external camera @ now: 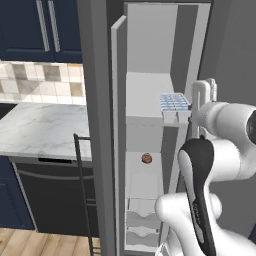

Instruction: Open the freezer door, pick up the ice cube tray from the freezer, and place it on the dining counter.

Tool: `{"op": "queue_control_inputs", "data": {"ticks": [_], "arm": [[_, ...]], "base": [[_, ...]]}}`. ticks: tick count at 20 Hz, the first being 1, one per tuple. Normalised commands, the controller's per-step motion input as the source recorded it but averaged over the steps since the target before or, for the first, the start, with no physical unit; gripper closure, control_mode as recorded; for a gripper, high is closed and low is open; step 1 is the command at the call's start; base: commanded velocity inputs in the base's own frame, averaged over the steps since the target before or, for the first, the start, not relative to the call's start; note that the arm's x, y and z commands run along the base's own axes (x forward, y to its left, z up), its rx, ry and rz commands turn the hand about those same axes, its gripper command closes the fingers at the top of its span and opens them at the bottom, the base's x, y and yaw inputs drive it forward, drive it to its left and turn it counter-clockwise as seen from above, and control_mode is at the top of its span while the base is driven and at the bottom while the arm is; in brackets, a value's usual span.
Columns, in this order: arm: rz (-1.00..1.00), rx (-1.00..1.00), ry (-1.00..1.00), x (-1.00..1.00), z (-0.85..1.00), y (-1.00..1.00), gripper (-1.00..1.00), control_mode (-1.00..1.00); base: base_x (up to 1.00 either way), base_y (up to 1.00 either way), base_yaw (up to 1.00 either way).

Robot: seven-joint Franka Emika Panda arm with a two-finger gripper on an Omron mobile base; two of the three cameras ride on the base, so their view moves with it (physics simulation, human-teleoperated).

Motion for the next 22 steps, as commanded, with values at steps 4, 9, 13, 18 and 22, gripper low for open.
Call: {"op": "queue_control_inputs", "data": {"ticks": [4, 9, 13, 18, 22], "arm": [[0.01, 0.00, 0.00, -0.52, 0.09, 0.00, 1.00, -1.00], [0.02, 0.00, 0.00, -0.43, 0.01, 0.00, 1.00, -1.00], [0.03, 0.00, 0.00, -0.33, 0.00, 0.00, 1.00, -1.00], [0.02, 0.00, 0.00, -0.12, 0.00, 0.00, 1.00, 1.00], [0.00, 0.00, 0.00, 0.00, 0.00, 0.00, 1.00, 1.00]], "base": [[0.00, 0.00, 0.00], [0.00, 0.00, 0.00], [0.00, 0.00, 0.00], [-0.27, 0.00, 0.03], [-0.80, 0.00, 0.04]]}}
